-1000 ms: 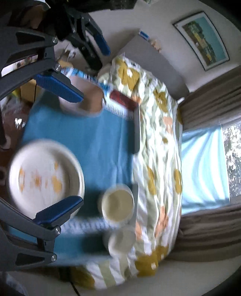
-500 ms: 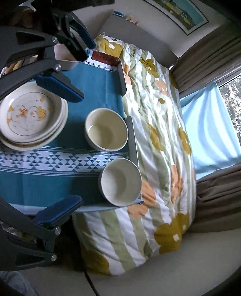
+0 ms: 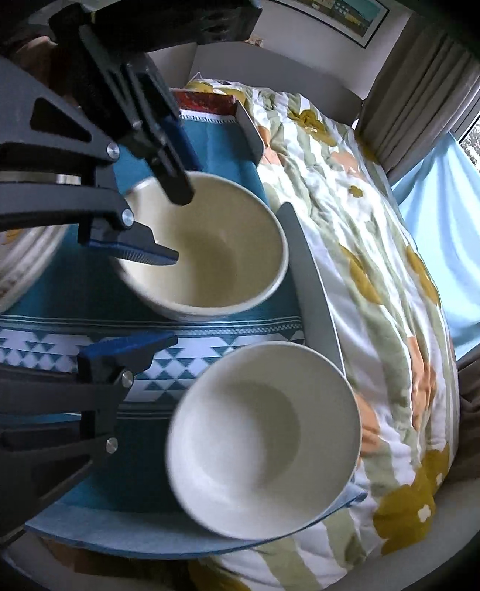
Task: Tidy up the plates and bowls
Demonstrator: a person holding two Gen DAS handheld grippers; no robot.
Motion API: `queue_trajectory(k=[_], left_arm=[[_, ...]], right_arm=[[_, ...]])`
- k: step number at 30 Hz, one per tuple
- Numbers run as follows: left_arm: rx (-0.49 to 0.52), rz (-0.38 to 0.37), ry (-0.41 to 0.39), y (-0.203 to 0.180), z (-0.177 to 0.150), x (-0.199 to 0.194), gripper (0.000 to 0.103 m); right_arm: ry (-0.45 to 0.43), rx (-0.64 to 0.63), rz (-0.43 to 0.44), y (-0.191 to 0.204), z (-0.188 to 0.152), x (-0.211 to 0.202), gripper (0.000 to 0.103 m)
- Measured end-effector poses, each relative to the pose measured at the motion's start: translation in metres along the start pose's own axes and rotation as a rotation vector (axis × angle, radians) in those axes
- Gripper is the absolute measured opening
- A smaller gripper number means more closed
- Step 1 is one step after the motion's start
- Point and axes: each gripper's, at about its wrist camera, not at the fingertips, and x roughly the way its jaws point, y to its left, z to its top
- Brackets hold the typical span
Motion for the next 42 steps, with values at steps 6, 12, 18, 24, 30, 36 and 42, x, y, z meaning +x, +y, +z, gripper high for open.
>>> queue_trajectory(k=[6,12,18,24,30,36,42], left_arm=[[-0.007,-0.005,0.026,0.003,0.003,0.013,0.013],[0.014,0.025,0.024,0.001,0.004,0.012,0.013],[0.022,0.044,0.003,-0.006,0.002,0.0,0.013],[-0.002,0.069,-0.05,-0.01,-0.005,-0.035,0.013],[-0.05,0.115,-0.132,-0.004,-0.025,-0.096,0.013],[-0.135,0.177,-0.207,0.026,-0.06,-0.158,0.013],[-0.217,0.231,-0.236,0.082,-0.101,-0.209,0.013]], right_arm=[[0.013,-0.026,-0.035,0.0,0.007,0.009,0.017],[0.013,-0.035,-0.04,-0.001,0.007,0.01,0.017],[-0.005,-0.067,-0.049,0.005,0.007,-0.001,0.017],[-0.031,-0.124,-0.038,0.025,0.003,-0.025,0.017],[-0.051,-0.222,-0.016,0.067,-0.008,-0.058,0.017],[-0.061,-0.359,0.038,0.128,-0.025,-0.077,0.016],[-0.038,-0.454,0.106,0.195,-0.053,-0.071,0.017]])
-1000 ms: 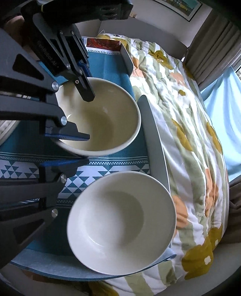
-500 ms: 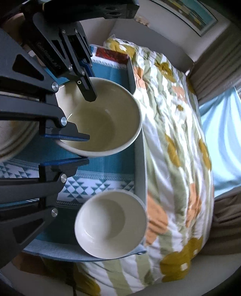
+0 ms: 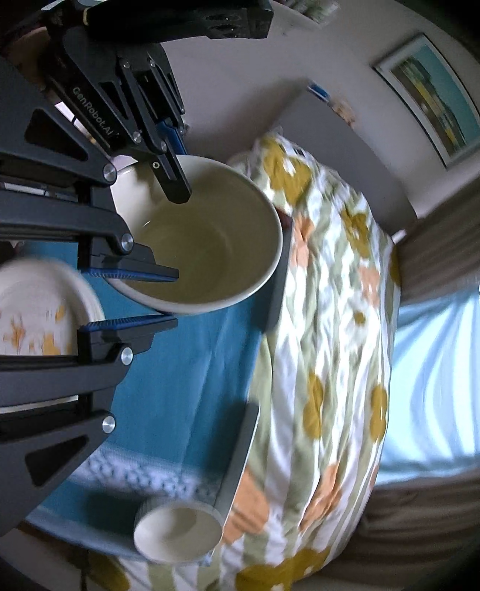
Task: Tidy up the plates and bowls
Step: 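Carry the cream bowl with the right tool and lower it into the taupe dish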
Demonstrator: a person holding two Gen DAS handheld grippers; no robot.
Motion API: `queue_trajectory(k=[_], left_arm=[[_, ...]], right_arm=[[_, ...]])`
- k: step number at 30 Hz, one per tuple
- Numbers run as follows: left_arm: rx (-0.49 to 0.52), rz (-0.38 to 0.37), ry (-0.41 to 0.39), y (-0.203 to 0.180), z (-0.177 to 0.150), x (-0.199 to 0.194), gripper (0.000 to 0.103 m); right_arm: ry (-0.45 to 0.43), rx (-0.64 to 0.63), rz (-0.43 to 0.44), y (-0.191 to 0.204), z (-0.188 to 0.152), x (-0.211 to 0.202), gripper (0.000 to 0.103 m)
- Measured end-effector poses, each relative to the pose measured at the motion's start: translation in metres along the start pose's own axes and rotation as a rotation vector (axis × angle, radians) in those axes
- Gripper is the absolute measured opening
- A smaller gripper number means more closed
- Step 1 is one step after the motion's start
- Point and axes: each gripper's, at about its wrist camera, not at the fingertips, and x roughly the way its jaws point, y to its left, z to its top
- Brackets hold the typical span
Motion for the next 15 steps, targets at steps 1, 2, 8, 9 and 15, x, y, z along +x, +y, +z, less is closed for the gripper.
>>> queue_trajectory(k=[1,2,8,9,15], left_arm=[[-0.011,0.006,-0.001,0.013,-0.003,-0.005,0.013],[-0.018,0.012,-0.001,0.026,-0.006,-0.009,0.013],[-0.006,0.018,0.059,0.103,-0.02,-0.01,0.013],[-0.001,0.015,0.07,0.112,-0.022,-0.008,0.013],[0.081,-0.033,0.17,0.153,-0.031,0.025,0.013]], right_arm=[[0.005,-0.008,0.012,0.012,-0.001,0.005,0.017],[0.01,-0.012,0.021,0.023,-0.001,0.01,0.017],[0.047,-0.006,0.035,0.083,-0.007,0.049,0.017],[0.059,0.013,0.032,0.092,-0.009,0.059,0.017],[0.115,0.087,-0.025,0.116,-0.028,0.099,0.017]])
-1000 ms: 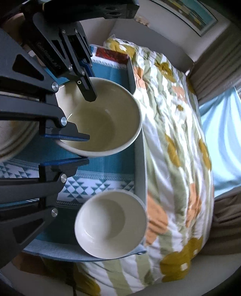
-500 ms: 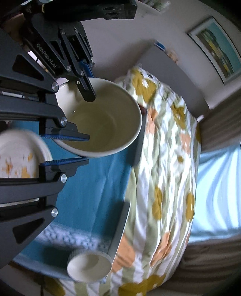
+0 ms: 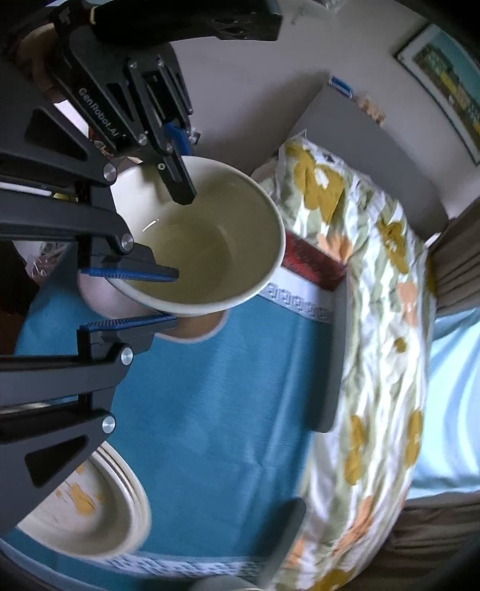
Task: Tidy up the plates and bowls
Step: 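Carry the cream bowl with the right tool and lower it into the taupe dish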
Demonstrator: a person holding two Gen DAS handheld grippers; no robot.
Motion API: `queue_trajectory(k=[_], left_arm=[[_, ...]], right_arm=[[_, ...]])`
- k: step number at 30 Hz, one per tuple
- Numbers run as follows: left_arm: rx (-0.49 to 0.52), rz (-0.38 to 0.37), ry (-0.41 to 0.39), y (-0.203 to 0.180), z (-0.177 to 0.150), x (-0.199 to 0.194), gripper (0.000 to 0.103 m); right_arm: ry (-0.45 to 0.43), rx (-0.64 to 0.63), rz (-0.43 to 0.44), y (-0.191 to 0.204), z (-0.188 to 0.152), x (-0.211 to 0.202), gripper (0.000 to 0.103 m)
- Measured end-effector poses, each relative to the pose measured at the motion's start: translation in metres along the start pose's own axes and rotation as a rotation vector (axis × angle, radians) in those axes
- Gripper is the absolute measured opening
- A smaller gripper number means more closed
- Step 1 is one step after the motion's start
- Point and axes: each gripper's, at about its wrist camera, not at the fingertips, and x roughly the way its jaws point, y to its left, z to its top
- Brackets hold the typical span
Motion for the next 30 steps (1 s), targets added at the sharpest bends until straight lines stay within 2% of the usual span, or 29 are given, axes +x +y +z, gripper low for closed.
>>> queue_trajectory(k=[8,14,18,30], left_arm=[[0.073,-0.046,0.1,0.024,-0.008,0.043,0.013],[0.112,-0.054,0.132,0.029,-0.01,0.063,0.013],[0.142,-0.058,0.135,0.027,-0.009,0.069,0.013],[0.236,0.003,0.126,0.015,-0.007,0.071,0.015]], right_arm=[[0.058,0.088,-0.055,0.005,-0.012,0.04,0.016],[0.08,0.105,-0.094,0.01,-0.016,0.056,0.016],[0.09,0.117,-0.113,0.009,-0.017,0.063,0.016],[0.086,0.126,-0.127,0.006,-0.017,0.063,0.016]])
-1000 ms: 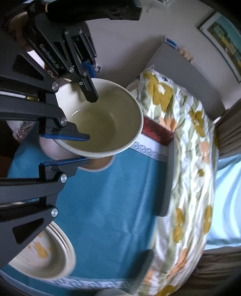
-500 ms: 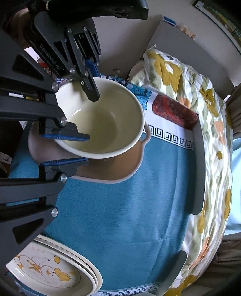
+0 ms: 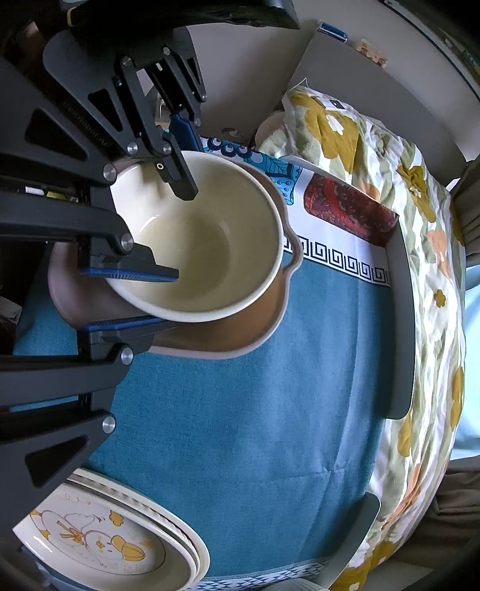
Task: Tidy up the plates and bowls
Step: 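Carry the cream bowl with the right tool and lower it into the taupe dish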
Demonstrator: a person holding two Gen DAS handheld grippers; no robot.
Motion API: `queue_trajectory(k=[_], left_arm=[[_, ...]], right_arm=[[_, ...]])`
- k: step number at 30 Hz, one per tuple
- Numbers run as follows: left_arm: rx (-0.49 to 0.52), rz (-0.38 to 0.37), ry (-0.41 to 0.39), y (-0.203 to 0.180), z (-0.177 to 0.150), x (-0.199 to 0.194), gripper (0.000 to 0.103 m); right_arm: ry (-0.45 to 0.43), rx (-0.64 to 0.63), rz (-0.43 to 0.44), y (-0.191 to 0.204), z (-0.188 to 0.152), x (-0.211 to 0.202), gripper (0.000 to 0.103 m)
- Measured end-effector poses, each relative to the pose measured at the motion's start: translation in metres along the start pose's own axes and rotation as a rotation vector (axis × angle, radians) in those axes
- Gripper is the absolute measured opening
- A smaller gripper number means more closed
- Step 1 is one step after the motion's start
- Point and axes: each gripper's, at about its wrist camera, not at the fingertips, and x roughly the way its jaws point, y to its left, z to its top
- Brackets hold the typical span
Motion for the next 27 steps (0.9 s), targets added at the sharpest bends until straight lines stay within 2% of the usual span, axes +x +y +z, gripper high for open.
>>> queue_trajectory(k=[9,11,13,16,24,27], left_arm=[[0.035,0.045,0.008,-0.008,0.0,0.001,0.022],[0.037,0.046,0.003,-0.008,0.0,-0.001,0.026],[0.04,0.044,-0.009,-0.009,0.001,-0.004,0.036],[0.04,0.04,-0.024,-0.011,0.001,-0.009,0.042],[0.015,0.04,-0.048,-0.012,0.0,-0.022,0.042],[-0.003,0.038,-0.063,-0.012,0.0,-0.031,0.042]], right_arm=[[-0.002,0.004,0.0,-0.004,-0.001,-0.003,0.017],[-0.004,0.0,0.0,-0.004,-0.001,-0.003,0.016],[-0.003,0.002,0.005,-0.005,-0.001,-0.003,0.016],[0.003,0.004,0.01,-0.006,-0.002,-0.004,0.016],[0.018,0.01,0.033,-0.008,-0.008,-0.011,0.016],[-0.004,-0.007,0.042,-0.006,-0.008,-0.024,0.016]])
